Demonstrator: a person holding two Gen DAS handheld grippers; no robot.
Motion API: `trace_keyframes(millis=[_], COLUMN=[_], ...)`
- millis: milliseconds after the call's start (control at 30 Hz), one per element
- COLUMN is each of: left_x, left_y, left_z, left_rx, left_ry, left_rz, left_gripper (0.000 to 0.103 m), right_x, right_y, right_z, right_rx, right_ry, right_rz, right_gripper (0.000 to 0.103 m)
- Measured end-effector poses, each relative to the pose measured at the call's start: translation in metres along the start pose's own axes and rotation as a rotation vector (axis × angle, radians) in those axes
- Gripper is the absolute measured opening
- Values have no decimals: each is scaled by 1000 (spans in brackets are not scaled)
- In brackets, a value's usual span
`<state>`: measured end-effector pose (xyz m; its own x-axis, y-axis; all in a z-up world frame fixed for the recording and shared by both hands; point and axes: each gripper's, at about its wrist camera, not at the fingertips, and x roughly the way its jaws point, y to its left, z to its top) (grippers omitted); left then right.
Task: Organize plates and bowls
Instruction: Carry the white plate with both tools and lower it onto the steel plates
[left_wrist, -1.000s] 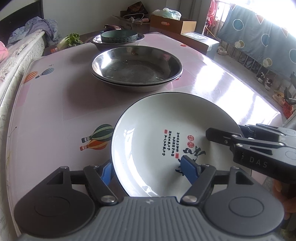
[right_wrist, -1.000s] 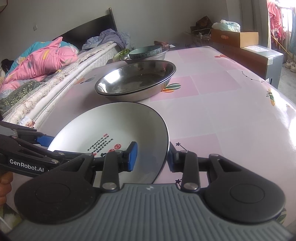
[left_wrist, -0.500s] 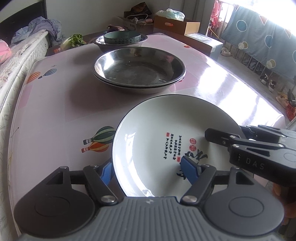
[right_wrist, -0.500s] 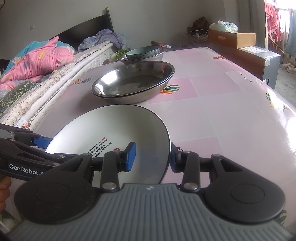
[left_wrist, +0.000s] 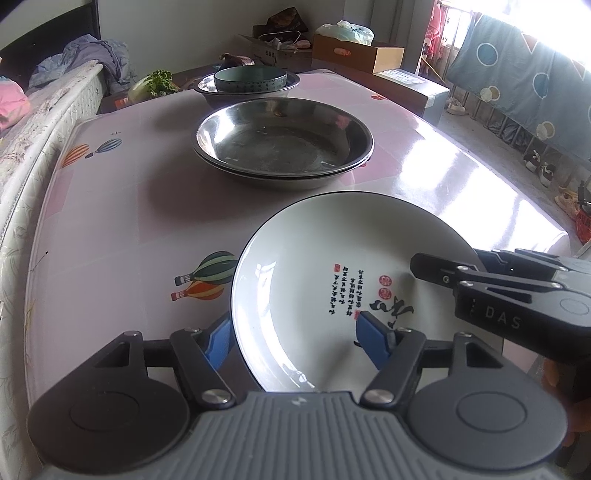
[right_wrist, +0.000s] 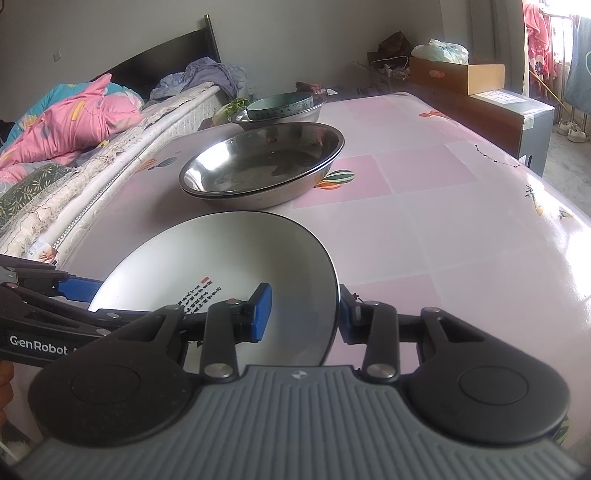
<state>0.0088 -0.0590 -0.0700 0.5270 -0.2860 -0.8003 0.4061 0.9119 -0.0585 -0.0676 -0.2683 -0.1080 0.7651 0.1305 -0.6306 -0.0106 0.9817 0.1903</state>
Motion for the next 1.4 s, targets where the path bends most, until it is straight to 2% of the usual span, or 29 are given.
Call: trace_keyframes(millis=[133,500,800,1400], left_x=[-2,-3,2,-6], left_y=[-2,-7,0,2], left_z=[-3,-14,-11,-11], left_rx=[4,71,20,-18], left_ry=[-5,-34,-13,-37], left_rz=[-14,6,-49,-42], left_gripper=[70,65,70,65], right_x=[0,-3,-5,-10], right_y=[-3,-2,-3,-1], right_z=[2,-3,-9,-8], right_rx=[3,-29,-18,0], right_ry=[-8,-15,-22,-33], right_rz=[-5,-17,-7,-8], right_gripper=[36,34,36,36])
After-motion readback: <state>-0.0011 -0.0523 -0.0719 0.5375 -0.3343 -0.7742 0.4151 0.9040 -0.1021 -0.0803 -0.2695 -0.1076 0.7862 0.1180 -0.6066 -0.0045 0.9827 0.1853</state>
